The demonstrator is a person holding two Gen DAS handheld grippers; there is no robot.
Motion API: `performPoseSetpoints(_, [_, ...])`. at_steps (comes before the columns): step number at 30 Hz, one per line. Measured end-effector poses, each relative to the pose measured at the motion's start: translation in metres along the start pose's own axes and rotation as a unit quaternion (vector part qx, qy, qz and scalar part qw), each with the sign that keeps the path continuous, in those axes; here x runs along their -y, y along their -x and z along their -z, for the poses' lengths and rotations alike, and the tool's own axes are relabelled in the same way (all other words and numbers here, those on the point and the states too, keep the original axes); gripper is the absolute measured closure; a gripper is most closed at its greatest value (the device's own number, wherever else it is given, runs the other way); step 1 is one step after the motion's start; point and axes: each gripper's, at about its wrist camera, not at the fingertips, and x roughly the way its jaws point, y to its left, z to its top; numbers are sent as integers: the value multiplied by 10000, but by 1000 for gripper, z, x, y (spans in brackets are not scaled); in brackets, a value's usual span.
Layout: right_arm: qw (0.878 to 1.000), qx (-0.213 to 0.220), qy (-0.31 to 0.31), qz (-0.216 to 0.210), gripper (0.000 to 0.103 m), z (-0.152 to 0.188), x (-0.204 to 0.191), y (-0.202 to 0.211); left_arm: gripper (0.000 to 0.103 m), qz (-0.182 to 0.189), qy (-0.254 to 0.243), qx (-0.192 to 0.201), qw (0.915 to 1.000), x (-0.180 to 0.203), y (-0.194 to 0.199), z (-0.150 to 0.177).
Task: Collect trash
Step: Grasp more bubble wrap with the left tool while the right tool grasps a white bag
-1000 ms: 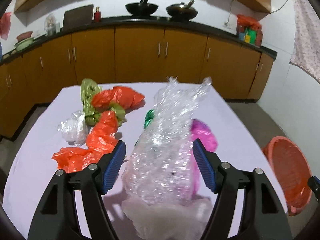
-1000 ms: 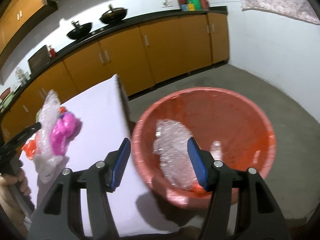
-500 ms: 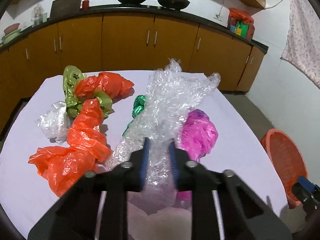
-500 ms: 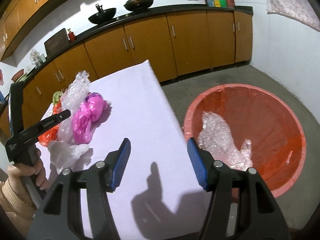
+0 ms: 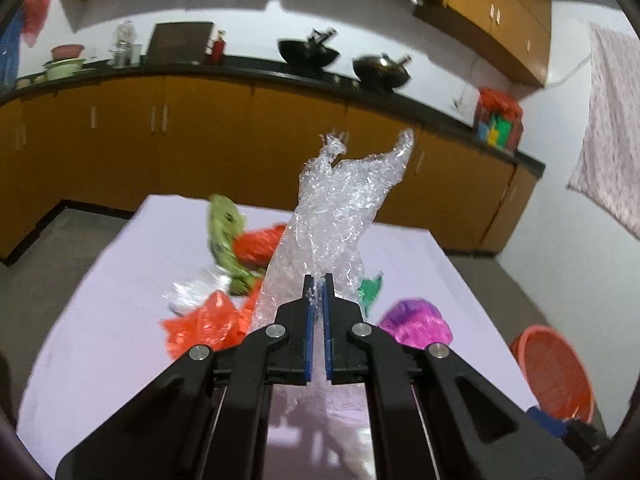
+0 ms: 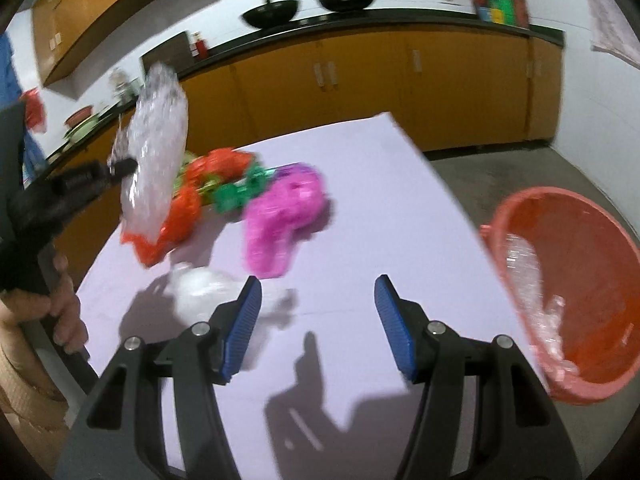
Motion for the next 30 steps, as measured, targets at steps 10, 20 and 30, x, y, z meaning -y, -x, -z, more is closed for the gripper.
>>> performPoseSetpoints(10, [9976,-299,471,-399,43,0,-62,-34,99,-164,153,306,9993,-42,30,-13])
performPoseSetpoints(20, [9893,-532,1359,-22,29,12,-98,-71,99,-439,240,192,9986,-66,31,-6])
performPoseSetpoints(30, [9909,-618,1197,-45,57,15,-88,-71,99,-535,281,38,9982,-75,27,4])
